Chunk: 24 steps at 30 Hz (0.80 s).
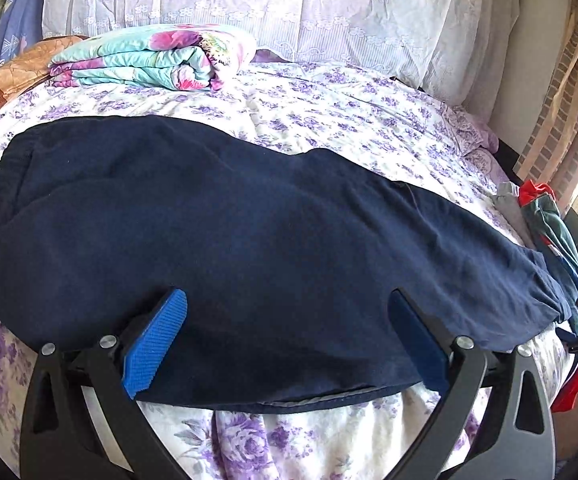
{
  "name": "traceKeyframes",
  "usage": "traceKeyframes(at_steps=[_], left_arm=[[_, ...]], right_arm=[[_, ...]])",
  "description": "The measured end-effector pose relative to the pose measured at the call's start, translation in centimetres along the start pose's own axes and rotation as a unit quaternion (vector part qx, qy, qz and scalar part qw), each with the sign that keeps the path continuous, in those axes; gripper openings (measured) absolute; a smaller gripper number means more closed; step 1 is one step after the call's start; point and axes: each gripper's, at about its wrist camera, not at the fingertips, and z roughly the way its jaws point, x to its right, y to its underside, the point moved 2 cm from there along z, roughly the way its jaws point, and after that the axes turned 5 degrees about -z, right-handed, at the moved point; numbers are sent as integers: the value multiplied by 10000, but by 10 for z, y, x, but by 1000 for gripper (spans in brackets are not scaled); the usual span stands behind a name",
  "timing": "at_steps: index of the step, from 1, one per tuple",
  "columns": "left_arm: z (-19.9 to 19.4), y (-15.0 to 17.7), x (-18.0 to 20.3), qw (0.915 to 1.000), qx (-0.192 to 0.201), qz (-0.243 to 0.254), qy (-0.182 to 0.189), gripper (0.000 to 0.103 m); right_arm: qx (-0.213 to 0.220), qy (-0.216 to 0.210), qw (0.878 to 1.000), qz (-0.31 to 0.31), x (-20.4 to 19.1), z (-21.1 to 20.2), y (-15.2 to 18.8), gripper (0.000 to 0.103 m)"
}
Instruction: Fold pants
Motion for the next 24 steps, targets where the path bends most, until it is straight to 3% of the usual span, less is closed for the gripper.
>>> traceKeyframes(at_steps=[4,8,9,10,11,12,13,16,19,22,24], left_arm=[[0,0,1,10000,15,25,-31,98],[0,1,2,10000,17,17,-22,98],[0,1,2,10000,21,15,-17,98],[0,1,2,10000,27,3,-1,98],[0,1,2,10000,31,-9,11,98],[-1,0,1,10000,35,-15,20,98],[-1,0,1,10000,38,-22,26,98],[-7,1,-3,9997,124,-184,136,98],[-27,0,-13,9985,275,-443,156,98],[-54,-2,-27,9975,487,-504,-58,98],[-73,-2,-43,9964,513,-623,-247,98]], right_arm=[[718,-315,9959,441,11,9,-13,100],[1382,-176,9902,81,1,20,-23,100],[1399,-90,9900,-134,-2,24,-22,95],[1417,0,9895,-298,0,24,-23,84],[1493,89,9875,-496,-3,22,-19,54],[1516,72,9871,-514,-1,22,-18,32],[1530,31,9873,-417,3,23,-18,24],[1706,-51,9849,-287,-2,20,-24,23],[1891,448,9666,-1670,-76,18,-27,22],[1751,441,9431,-2793,-154,43,-22,23],[1498,371,9184,-3644,-211,79,-1,23]])
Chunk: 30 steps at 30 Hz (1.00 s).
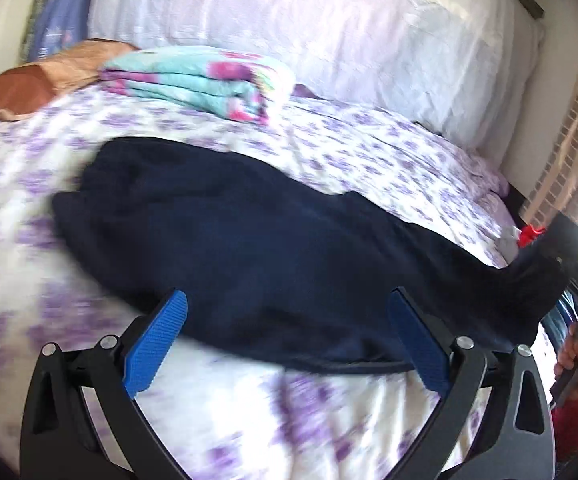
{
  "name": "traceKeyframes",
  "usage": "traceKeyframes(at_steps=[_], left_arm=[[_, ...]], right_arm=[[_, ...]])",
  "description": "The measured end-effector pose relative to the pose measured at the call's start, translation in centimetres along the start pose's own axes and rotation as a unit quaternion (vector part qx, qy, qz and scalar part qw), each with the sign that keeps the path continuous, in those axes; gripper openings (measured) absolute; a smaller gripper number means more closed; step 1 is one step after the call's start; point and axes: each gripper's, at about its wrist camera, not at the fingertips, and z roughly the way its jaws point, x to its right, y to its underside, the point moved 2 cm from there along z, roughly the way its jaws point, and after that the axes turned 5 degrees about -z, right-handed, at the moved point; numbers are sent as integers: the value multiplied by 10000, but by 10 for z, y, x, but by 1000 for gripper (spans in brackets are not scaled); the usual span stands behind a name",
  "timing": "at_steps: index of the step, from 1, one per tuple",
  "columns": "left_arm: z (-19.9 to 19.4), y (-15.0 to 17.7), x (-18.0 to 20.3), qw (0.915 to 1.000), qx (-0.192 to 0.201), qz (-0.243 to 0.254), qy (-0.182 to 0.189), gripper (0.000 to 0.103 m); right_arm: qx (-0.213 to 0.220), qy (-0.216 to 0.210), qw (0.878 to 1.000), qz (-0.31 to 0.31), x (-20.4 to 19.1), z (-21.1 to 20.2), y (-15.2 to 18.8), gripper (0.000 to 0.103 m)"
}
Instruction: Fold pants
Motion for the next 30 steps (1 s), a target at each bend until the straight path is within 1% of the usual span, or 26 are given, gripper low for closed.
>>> traceKeyframes(at_steps=[1,2,3,4,5,6,7,8,9,11,12,13,14,15,16,17,18,19,20,21,23,25,26,27,28,30], left_arm=[[-7,-1,-11,9999,-19,-123,-40,98],[-12,-2,-23,9995,-61,-305,-34,98],[-15,-2,-36,9985,-137,-535,13,98],[-16,-1,-46,9972,-207,-720,69,98],[-16,0,-62,9939,-328,-1041,164,98],[-15,1,-70,9917,-386,-1209,205,98],[-14,3,-81,9883,-453,-1431,284,98],[-14,3,-87,9864,-482,-1526,379,98],[-14,3,-90,9850,-498,-1587,465,98],[-15,1,-93,9830,-482,-1685,540,98],[-13,0,-93,9827,-495,-1702,532,98],[-12,-1,-93,9824,-514,-1722,514,98],[-9,-2,-92,9823,-545,-1729,470,98],[-7,-5,-91,9824,-578,-1725,412,98],[-4,-7,-91,9823,-609,-1731,375,98],[0,-9,-91,9813,-677,-1772,316,98],[5,-12,-92,9794,-760,-1852,252,98],[9,-15,-93,9777,-818,-1925,196,98],[13,-18,-95,9769,-846,-1956,153,98],[16,-21,-95,9766,-872,-1967,85,98],[26,-26,-95,9761,-938,-1956,-115,98],[32,-31,-94,9761,-951,-1937,-266,98],[37,-34,-95,9759,-951,-1936,-343,98],[40,-36,-95,9755,-948,-1951,-374,98],[43,-38,-96,9747,-937,-1987,-404,98],[51,-44,-100,9731,-881,-2087,-426,98]], right_arm=[[-120,-175,9992,-347,-27,14,0,23],[-367,-401,9956,-758,-62,36,6,23],[-650,-572,9902,-1092,-90,57,17,27],[-1123,-758,9790,-1524,-118,83,34,29],[-1554,-860,9666,-1847,-136,102,50,35],[-1857,-770,9552,-2170,-150,116,65,39],[-1717,-432,9498,-2579,-161,115,70,44],[-1540,-265,9458,-2846,-168,103,68,63],[-1412,-433,9476,-2831,-169,90,61,75],[-1095,-1027,9590,-2405,-159,59,39,81],[-926,-1248,9648,-2120,-151,47,26,83],[-795,-1331,9692,-1915,-148,40,17,83],[-600,-1273,9763,-1641,-137,36,3,85],[-478,-949,9829,-1501,-127,40,-5,86],[-476,-641,9856,-1488,-124,47,-8,86],[-620,-209,9859,-1538,-116,65,-8,86],[-923,137,9828,-1593,-108,87,1,86],[-1221,284,9790,-1608,-102,100,12,86],[-1815,387,9680,-1687,-98,125,32,91],[-2007,378,9635,-1729,-98,135,46,91],[-1746,68,9752,-1355,-91,119,34,91],[-1165,18,9872,-1089,-85,96,19,93],[-875,143,9900,-1098,-83,83,12,96],[-837,177,9894,-1175,-83,79,16,100],[-917,185,9871,-1302,-85,83,18,100],[-1746,135,9710,-1631,-89,115,42,100]])
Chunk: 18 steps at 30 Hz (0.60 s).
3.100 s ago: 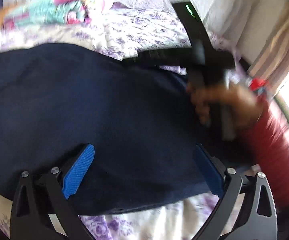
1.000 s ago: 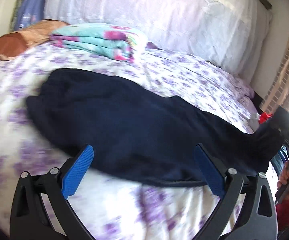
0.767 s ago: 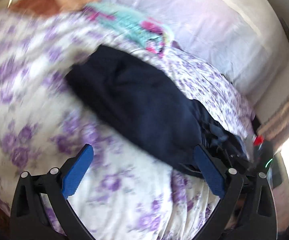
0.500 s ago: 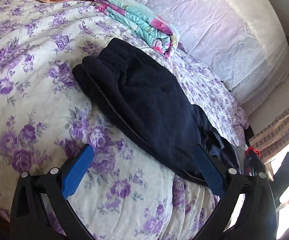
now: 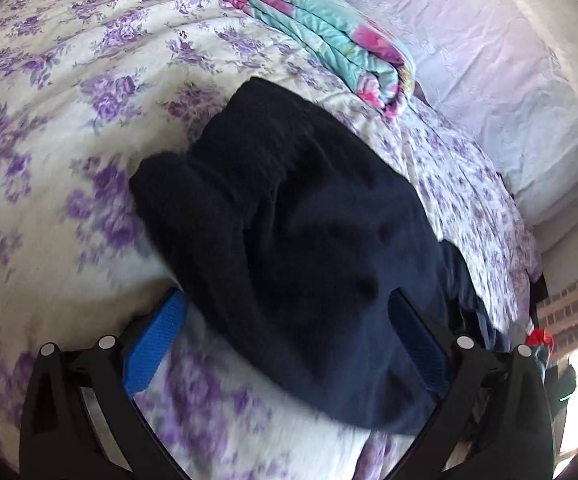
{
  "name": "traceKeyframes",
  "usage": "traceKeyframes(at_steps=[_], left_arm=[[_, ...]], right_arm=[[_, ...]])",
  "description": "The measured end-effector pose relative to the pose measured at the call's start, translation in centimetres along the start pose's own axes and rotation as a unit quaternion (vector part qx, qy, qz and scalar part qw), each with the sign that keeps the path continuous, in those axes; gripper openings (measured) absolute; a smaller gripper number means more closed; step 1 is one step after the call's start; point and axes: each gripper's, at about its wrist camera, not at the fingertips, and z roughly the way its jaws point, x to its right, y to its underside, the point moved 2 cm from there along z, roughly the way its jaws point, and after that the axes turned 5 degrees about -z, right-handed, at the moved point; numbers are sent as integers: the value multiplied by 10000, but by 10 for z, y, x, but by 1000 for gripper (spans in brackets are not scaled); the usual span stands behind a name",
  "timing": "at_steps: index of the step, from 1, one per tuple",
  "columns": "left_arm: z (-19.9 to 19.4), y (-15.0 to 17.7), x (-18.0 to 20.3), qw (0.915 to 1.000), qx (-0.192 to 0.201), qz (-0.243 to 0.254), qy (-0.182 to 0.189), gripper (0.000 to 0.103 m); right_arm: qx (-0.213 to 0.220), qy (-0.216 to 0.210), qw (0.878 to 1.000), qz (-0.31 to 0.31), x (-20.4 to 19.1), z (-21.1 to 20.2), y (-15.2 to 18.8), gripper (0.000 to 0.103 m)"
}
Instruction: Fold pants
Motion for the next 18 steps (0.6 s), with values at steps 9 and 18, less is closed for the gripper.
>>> traceKeyframes(at_steps=[9,18], left_arm=[[14,-4,15,9986,273,113,-445,98],[5,1,13,9996,280,-82,-8,88]], right_arm=[[-70,-68,9999,53,-3,10,4,100],[-49,-43,10000,51,0,-1,1,100]])
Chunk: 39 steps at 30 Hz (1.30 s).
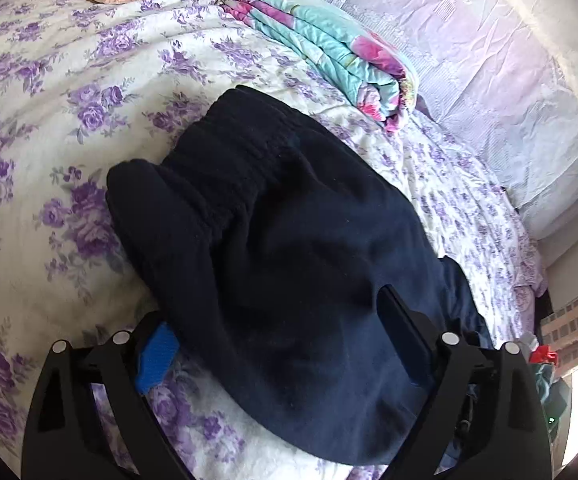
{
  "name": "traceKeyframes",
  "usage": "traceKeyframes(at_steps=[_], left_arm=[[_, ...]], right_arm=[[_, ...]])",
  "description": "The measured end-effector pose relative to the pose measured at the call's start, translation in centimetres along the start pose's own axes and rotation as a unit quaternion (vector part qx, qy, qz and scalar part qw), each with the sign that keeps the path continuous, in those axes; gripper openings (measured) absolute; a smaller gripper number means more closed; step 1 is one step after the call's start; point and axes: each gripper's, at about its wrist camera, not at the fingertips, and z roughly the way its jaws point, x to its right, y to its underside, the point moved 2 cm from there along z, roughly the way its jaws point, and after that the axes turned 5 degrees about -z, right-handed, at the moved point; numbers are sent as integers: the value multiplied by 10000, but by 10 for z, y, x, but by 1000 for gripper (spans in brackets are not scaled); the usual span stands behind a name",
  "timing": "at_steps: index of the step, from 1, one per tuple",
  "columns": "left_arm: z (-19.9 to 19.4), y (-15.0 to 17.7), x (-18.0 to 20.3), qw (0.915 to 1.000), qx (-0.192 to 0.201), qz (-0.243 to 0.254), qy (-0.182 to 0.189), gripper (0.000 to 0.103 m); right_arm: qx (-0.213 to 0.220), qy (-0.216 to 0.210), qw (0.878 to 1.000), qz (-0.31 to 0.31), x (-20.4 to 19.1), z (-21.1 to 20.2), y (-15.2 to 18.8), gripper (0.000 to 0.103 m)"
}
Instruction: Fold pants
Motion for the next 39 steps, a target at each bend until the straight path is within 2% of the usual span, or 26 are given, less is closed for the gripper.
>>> traceKeyframes(at_steps=[3,5,7,9,10,11,13,15,17,19,22,25,27,28,30,31,33,36,39], left_arm=[[2,-3,-3,9998,-47,-182,104,89],[6,-7,-3,9995,-114,-249,182,97],[11,-10,-1,9995,-117,-227,178,98],[9,-7,1,9997,-102,-173,162,96],[8,-5,2,9997,-92,-128,162,92],[5,-2,1,9998,-65,-104,138,82],[0,-1,-4,9995,-49,-162,250,77],[-3,-1,-11,9981,-71,-248,564,78],[-3,-1,-15,9972,-58,-259,693,79],[-2,-1,-15,9969,-51,-209,761,83],[0,2,-9,9974,-43,23,712,87],[2,4,-6,9977,-19,151,667,90],[2,3,-7,9975,-11,154,692,90],[2,3,-7,9973,-3,149,719,90],[2,3,-9,9969,3,145,776,91],[1,3,-9,9967,3,145,797,90],[0,4,-11,9963,13,153,843,90],[0,5,-10,9963,14,175,836,92],[-1,5,-10,9962,28,193,853,92]], right_arm=[[0,1,10000,-2,0,0,0,100],[-1,-2,10000,-1,0,0,0,100],[-1,-3,10000,-2,0,0,0,100],[0,-6,10000,2,0,0,1,100],[-2,-2,10000,-3,0,0,0,100],[-1,-4,10000,0,0,0,0,100],[-1,-5,10000,-1,1,0,0,100],[0,-4,10000,-3,1,0,1,100],[2,-20,10000,5,1,0,1,100],[30,-51,10000,26,2,-3,1,100],[332,-100,9992,182,5,-22,0,100],[730,-913,9921,457,2,-55,-13,100],[643,-1232,9896,361,-8,-59,-29,100],[552,-1332,9891,287,-13,-53,-35,100],[-48,-1667,9853,369,-21,-27,-39,100],[-351,-2028,9760,715,-20,-14,-34,100],[-395,-2430,9624,1147,-15,-8,-25,100],[-358,-2587,9557,1359,-8,-6,-26,100],[-541,-2701,9477,1615,4,10,-54,100]])
